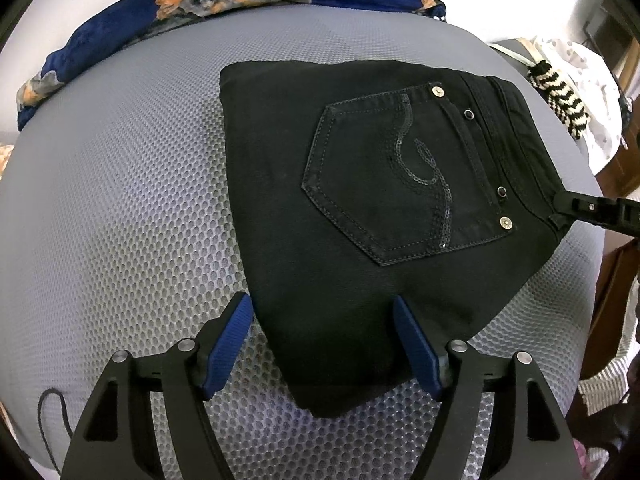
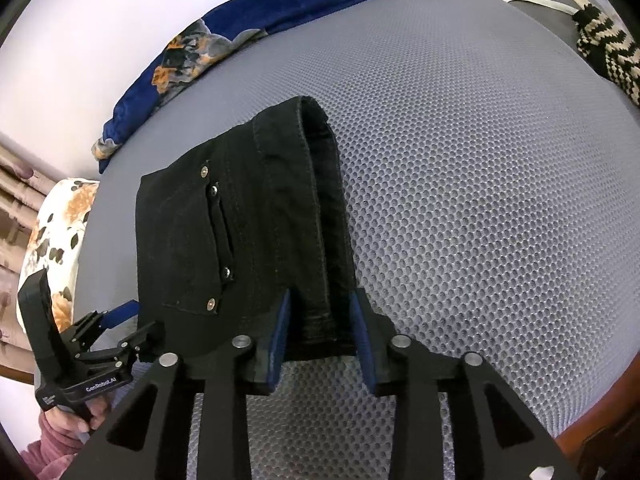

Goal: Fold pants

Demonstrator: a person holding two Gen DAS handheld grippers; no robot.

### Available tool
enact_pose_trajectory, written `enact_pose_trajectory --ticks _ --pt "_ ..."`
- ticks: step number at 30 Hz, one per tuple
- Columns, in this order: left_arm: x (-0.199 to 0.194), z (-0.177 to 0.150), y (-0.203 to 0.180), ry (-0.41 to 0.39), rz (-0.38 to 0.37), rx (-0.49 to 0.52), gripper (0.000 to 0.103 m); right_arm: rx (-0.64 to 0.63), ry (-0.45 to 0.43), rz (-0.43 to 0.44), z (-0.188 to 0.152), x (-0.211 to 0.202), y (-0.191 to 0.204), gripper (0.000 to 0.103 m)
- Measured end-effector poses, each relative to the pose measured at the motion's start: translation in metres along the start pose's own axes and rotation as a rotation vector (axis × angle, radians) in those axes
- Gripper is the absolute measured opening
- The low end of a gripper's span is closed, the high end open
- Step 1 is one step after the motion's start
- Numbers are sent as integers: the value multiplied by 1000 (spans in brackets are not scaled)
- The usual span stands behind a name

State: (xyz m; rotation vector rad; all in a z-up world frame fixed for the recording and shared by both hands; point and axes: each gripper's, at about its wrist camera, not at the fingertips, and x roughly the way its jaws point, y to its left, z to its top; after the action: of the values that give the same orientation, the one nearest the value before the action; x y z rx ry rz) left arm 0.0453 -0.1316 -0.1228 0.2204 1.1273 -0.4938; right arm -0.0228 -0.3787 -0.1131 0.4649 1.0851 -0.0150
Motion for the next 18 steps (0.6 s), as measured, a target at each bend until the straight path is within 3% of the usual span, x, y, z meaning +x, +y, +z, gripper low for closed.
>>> enact_pose_trajectory --ticks 12,18 --pt "-3 5 -2 -3 12 18 73 -69 49 2 16 5 3 53" --pt "-8 11 13 -15 -74 -32 73 -77 44 72 24 4 0 60"
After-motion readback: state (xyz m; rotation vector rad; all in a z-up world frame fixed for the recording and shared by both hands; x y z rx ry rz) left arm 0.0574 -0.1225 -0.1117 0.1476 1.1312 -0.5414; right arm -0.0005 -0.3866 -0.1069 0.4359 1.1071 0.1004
